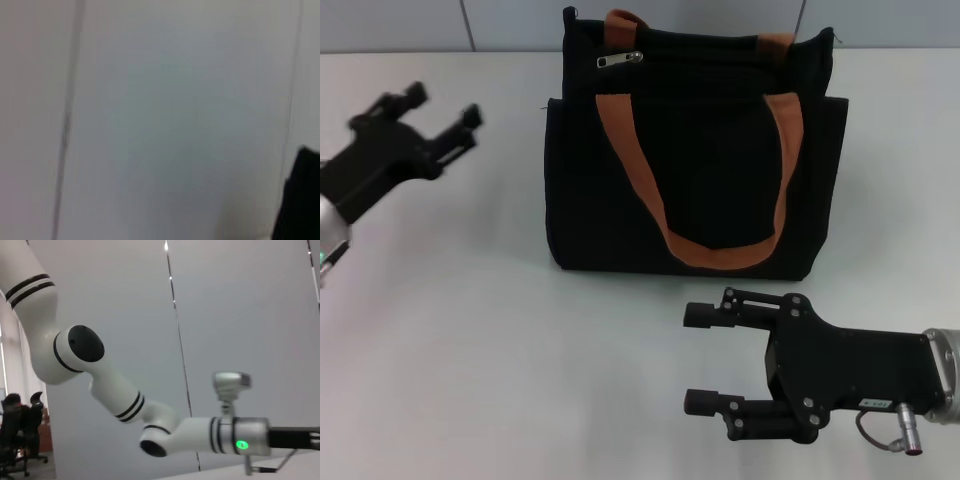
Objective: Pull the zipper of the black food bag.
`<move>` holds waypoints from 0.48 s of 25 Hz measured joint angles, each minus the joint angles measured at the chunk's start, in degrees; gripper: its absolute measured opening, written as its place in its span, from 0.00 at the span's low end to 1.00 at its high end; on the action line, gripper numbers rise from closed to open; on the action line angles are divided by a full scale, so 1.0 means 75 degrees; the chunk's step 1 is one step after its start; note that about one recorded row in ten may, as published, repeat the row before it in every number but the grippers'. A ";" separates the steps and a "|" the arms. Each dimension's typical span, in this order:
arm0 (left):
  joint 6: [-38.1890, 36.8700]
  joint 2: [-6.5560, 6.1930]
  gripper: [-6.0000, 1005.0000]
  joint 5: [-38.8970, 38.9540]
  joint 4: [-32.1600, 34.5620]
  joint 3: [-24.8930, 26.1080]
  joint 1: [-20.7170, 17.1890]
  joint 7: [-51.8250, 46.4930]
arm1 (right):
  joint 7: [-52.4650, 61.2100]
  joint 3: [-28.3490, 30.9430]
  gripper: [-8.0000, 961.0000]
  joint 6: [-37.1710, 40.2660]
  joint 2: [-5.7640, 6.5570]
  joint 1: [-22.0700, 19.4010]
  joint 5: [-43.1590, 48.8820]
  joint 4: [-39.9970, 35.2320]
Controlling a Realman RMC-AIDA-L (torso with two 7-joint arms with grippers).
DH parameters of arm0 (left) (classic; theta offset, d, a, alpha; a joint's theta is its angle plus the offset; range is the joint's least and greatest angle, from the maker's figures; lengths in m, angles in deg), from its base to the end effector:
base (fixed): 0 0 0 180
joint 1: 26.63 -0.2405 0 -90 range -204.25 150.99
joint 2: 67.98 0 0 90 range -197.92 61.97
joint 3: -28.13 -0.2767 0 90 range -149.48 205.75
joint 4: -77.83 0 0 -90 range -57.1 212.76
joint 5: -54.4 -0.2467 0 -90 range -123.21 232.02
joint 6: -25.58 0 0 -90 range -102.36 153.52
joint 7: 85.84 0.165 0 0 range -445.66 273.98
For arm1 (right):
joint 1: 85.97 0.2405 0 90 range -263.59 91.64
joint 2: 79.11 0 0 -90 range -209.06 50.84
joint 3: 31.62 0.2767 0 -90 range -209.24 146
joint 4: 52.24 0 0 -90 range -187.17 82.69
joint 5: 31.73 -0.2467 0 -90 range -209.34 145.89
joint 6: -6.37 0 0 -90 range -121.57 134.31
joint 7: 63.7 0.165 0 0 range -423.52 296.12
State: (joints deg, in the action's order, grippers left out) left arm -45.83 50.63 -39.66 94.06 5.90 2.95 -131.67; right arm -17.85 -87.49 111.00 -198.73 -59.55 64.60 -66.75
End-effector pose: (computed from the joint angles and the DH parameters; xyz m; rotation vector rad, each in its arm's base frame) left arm -0.3517 0.3974 -0.0236 -2.0590 -0.5583 -0.7860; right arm 0.2715 0.2660 -0.0940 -2.8350 0.2123 1.2731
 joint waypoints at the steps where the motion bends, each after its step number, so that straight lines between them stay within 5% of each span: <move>1: 0.0175 0.0001 0.78 -0.0005 -0.0001 -0.0193 0.0091 0.0000 | 0.0000 0.0000 0.76 0.0000 0.0000 0.0000 0.0000 0.0000; 7: 0.0105 0.0000 0.77 0.0045 0.0464 -0.1840 0.0327 -0.0013 | -0.0003 0.0021 0.76 -0.0185 -0.0003 -0.0106 -0.0204 0.0211; 12: -0.0314 0.0013 0.77 0.0103 0.0525 -0.1919 0.0463 -0.0037 | -0.0005 0.0100 0.76 -0.0335 -0.0012 -0.0147 -0.0287 0.0270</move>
State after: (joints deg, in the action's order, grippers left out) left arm -48.18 50.73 -38.88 98.00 -8.49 6.42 -131.94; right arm -17.89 -86.74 108.49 -198.82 -60.65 62.44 -64.72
